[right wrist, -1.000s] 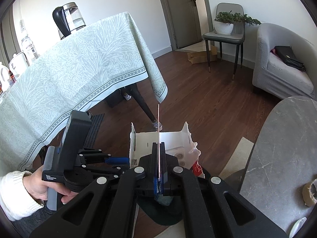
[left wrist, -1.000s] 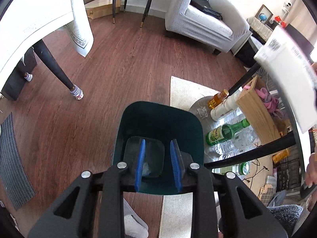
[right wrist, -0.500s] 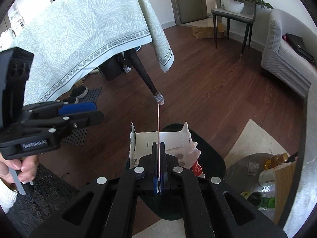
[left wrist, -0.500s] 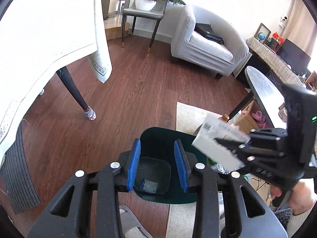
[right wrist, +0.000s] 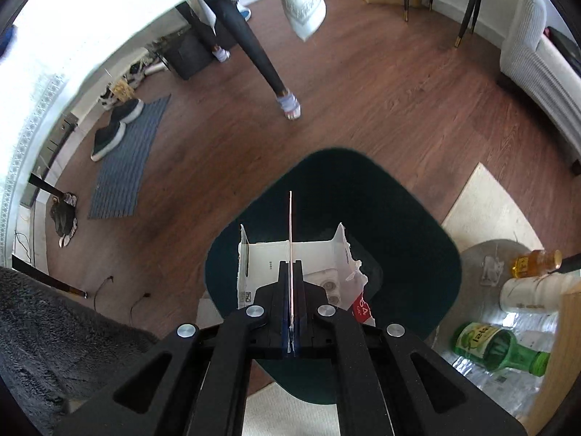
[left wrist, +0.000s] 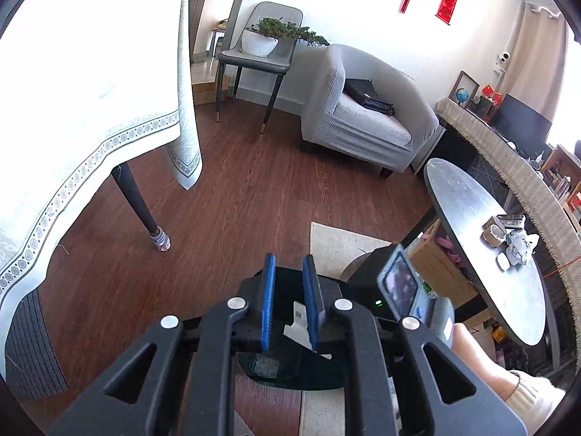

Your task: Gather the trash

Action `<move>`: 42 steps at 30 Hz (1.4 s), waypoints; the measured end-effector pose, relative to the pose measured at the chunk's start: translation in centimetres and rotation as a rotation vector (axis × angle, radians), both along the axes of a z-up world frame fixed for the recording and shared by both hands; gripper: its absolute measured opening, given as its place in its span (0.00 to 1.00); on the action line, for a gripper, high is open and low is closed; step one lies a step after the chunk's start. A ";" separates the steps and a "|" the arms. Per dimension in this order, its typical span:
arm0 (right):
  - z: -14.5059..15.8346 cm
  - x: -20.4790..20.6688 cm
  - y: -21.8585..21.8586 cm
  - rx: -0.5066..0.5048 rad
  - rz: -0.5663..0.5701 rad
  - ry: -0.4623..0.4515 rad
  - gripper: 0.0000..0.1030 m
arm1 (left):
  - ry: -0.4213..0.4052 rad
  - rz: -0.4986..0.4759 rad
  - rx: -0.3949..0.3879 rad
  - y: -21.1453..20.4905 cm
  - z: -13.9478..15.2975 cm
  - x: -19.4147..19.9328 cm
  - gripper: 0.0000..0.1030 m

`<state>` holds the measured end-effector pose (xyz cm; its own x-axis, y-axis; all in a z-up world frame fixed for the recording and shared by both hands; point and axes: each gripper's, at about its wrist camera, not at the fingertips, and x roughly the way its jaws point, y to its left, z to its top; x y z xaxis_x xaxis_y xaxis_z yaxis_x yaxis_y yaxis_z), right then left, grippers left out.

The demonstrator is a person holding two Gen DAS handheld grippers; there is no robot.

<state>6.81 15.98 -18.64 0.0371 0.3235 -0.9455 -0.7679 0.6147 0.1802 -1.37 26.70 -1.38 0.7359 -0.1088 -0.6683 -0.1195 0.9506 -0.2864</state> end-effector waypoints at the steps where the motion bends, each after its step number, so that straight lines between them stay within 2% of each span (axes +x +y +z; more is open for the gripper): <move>1: -0.8 -0.1 0.1 -0.021 0.002 0.010 0.02 | -0.010 0.001 0.000 0.0 0.2 -0.1 0.16; 5: -2.7 -0.5 0.3 -0.082 0.008 0.033 0.05 | -0.032 0.009 -0.011 0.2 1.0 -0.3 0.16; 7: -2.7 -0.7 0.4 -0.087 0.014 0.030 0.13 | -0.044 0.012 -0.015 0.2 1.3 -0.4 0.16; 9: -2.2 -0.9 0.5 -0.087 0.019 0.004 0.39 | -0.054 0.010 -0.015 0.1 1.6 -0.4 0.16; 10: -2.1 -0.9 0.4 -0.079 0.019 -0.003 0.41 | -0.058 0.010 -0.013 0.0 1.7 -0.5 0.16; 16: -0.7 -0.8 0.1 -0.022 0.022 -0.013 0.41 | -0.083 0.012 -0.001 -0.4 2.4 -0.5 0.17; 19: 0.8 -0.8 0.0 0.011 0.026 -0.036 0.41 | -0.098 0.020 0.009 -0.5 2.7 -0.5 0.27; 20: 1.3 -0.8 -0.1 0.024 0.025 -0.043 0.41 | -0.105 0.024 0.017 -0.7 2.9 -0.5 0.30; 27: 6.7 -1.1 -1.7 0.147 0.009 -0.145 0.41 | -0.139 0.028 0.014 -1.3 3.8 -0.5 0.34; 32: 11.2 -1.6 -4.1 0.251 -0.018 -0.247 0.41 | -0.175 0.044 0.070 -2.6 4.9 -0.9 0.39; 35: 13.3 -1.4 -6.0 0.302 -0.041 -0.285 0.41 | -0.190 0.029 0.069 -3.5 5.4 -0.9 0.41; 42: 16.2 -1.4 -10.2 0.340 -0.099 -0.349 0.41 | -0.184 -0.027 0.087 -7.0 5.2 0.1 0.43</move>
